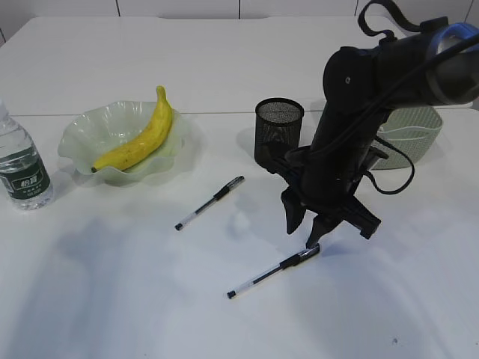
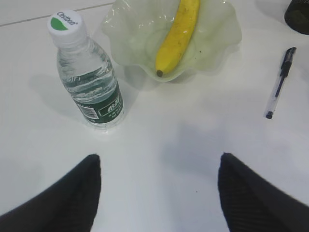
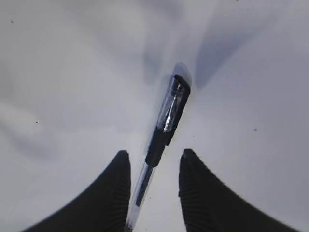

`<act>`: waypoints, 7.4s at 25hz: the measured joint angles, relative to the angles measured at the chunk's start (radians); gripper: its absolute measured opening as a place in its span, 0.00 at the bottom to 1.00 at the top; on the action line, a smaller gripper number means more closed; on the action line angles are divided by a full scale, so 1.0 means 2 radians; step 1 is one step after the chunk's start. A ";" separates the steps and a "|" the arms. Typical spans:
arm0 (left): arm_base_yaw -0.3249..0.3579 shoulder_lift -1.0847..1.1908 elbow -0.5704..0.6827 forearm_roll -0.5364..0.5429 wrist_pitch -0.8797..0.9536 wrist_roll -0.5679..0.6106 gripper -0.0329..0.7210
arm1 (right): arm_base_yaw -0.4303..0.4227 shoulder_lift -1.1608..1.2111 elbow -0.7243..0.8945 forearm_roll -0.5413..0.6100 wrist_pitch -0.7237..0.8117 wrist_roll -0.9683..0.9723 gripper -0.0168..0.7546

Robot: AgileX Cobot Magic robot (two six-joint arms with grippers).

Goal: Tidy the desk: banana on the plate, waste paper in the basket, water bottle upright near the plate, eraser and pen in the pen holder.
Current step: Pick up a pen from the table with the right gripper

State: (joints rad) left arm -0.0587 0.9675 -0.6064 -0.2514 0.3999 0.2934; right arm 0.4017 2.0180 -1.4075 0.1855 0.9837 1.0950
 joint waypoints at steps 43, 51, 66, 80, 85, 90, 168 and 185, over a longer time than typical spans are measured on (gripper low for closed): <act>0.000 0.000 0.000 0.001 0.000 0.000 0.76 | 0.000 0.015 0.000 -0.033 0.011 0.037 0.35; 0.000 0.000 0.000 0.001 0.001 0.000 0.76 | 0.000 0.016 0.000 -0.032 0.008 0.037 0.35; 0.000 0.000 0.000 0.001 0.002 0.000 0.76 | 0.000 0.035 0.000 -0.006 0.003 0.021 0.35; 0.000 0.000 0.000 0.001 0.002 0.000 0.76 | 0.000 0.044 0.000 0.003 -0.012 0.020 0.35; 0.000 0.000 0.000 0.001 0.002 0.000 0.76 | 0.000 0.046 0.000 0.003 -0.019 0.020 0.35; 0.000 0.000 0.000 0.001 0.002 0.000 0.76 | 0.000 0.046 0.000 0.003 -0.021 0.020 0.35; 0.000 0.000 0.000 0.001 0.026 0.000 0.76 | 0.000 0.052 0.000 -0.014 -0.075 -0.029 0.34; 0.000 0.000 0.000 0.001 0.028 0.000 0.76 | 0.000 0.052 0.000 -0.014 -0.045 -0.045 0.34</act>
State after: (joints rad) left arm -0.0587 0.9675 -0.6064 -0.2493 0.4569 0.2934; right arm 0.4017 2.1218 -1.4075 0.1572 0.8935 1.0050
